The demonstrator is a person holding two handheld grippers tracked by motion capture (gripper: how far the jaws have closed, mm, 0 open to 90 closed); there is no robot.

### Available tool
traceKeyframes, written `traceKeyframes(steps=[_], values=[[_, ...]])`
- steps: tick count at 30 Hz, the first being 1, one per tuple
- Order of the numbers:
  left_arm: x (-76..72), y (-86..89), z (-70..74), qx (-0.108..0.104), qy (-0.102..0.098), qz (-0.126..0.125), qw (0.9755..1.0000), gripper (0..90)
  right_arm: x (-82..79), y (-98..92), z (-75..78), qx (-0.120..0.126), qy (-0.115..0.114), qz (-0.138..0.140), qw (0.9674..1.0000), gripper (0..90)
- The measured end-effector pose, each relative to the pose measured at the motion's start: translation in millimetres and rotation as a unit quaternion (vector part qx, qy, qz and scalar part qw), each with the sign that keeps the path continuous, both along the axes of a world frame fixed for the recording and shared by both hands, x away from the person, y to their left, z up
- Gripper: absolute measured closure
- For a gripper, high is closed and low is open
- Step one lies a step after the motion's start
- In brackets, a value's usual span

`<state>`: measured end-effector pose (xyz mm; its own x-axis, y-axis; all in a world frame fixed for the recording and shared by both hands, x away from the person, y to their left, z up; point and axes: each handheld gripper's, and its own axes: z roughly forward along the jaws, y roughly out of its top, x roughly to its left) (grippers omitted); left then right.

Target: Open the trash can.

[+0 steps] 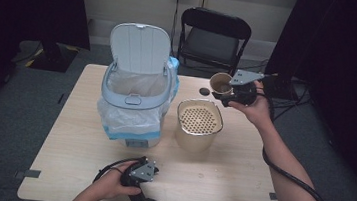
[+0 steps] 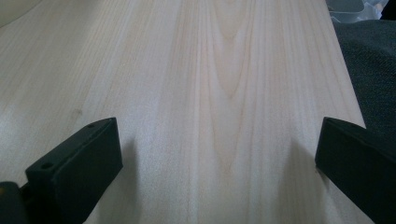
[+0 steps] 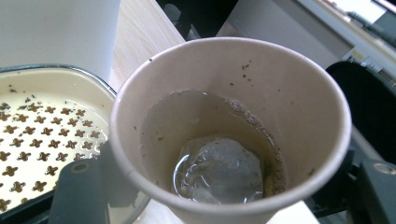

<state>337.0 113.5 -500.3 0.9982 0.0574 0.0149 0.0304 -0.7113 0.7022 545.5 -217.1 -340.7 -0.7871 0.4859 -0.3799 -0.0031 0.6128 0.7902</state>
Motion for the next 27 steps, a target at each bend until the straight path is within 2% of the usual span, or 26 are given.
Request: traceKeyframes(steps=[3, 5, 10, 12, 15, 16, 17, 19, 22, 24, 26, 27], values=[[0.0, 0.0, 0.0, 0.000, 0.000, 0.000, 1.0000, 0.0, -3.9, 3.7, 1.4, -0.017, -0.023, 0.007, 0.9996, 27.7], [0.0, 0.0, 0.0, 0.000, 0.000, 0.000, 1.0000, 0.0, -7.4, 6.6, 2.0, -0.037, -0.049, 0.014, 0.9980, 27.6], [0.1, 0.0, 0.1, 0.001, 0.000, 0.000, 1.0000, 0.0, -15.8, 15.1, 2.7, -0.065, -0.084, 0.028, 0.9940, 27.8], [0.1, 0.0, 0.1, 0.001, 0.000, 0.000, 1.0000, 0.0, -18.7, 18.5, 3.1, -0.087, -0.101, 0.031, 0.9906, 27.9], [0.1, 0.0, 0.1, 0.001, -0.001, -0.001, 1.0000, 0.0, -23.7, 25.4, 2.7, -0.141, -0.134, 0.038, 0.9802, 28.0], [0.1, 0.0, 0.1, 0.001, -0.001, 0.000, 1.0000, 0.0, -25.8, 27.4, 2.6, -0.156, -0.138, 0.040, 0.9772, 28.1], [0.1, 0.0, 0.1, 0.001, -0.001, -0.001, 1.0000, 0.0, -27.5, 29.6, 2.5, -0.179, -0.152, 0.042, 0.9710, 28.1], [0.1, 0.0, 0.1, 0.001, -0.001, 0.000, 1.0000, 0.0, -31.7, 34.0, 1.2, -0.230, -0.181, 0.049, 0.9549, 28.1], [0.1, 0.0, 0.1, 0.001, -0.001, -0.001, 1.0000, 0.0, -37.7, 39.3, -1.7, -0.277, -0.210, 0.061, 0.9358, 28.2], [0.1, 0.0, 0.1, 0.000, 0.000, 0.000, 1.0000, 0.0, -41.5, 42.5, -4.3, -0.316, -0.238, 0.066, 0.9161, 28.2], [0.1, 0.0, 0.1, 0.001, 0.000, 0.000, 1.0000, 0.0, -44.8, 45.4, -6.8, -0.345, -0.255, 0.065, 0.9009, 28.3], [0.1, 0.0, 0.1, 0.001, 0.000, 0.000, 1.0000, 0.0, -46.6, 47.1, -7.3, -0.359, -0.266, 0.065, 0.8923, 28.4]])
